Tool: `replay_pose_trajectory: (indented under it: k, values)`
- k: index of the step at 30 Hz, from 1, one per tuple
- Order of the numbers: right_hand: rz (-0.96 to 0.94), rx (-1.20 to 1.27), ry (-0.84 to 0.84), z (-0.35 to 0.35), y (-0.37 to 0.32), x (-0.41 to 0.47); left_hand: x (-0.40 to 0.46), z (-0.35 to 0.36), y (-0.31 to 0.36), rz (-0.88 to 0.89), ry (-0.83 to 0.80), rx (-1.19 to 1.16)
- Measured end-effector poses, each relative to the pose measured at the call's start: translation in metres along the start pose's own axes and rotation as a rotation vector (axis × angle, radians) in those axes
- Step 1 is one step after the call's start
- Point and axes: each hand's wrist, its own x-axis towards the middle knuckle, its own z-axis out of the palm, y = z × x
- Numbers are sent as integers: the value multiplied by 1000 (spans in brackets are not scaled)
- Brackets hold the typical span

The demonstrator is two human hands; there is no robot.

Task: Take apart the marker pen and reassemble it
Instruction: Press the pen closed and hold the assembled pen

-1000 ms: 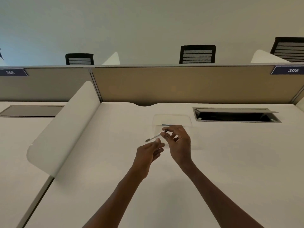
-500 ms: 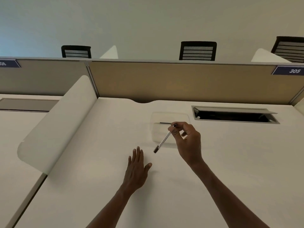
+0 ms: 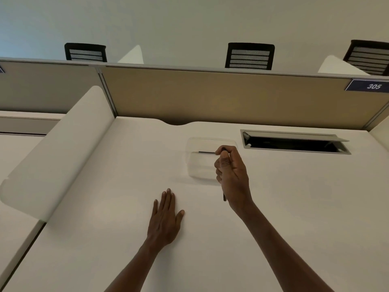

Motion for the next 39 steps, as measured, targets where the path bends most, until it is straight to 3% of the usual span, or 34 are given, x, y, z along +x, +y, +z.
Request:
replay_pose_trajectory:
  k: [6, 18, 39]
  values:
    - [30, 9, 95, 4, -8, 0, 0, 1, -1, -1, 3, 1]
    - [349, 564, 8, 2, -30, 4, 1, 4, -3, 8, 18, -22]
    - [410, 510, 39, 5, -31, -1, 1, 5, -3, 8, 26, -17]
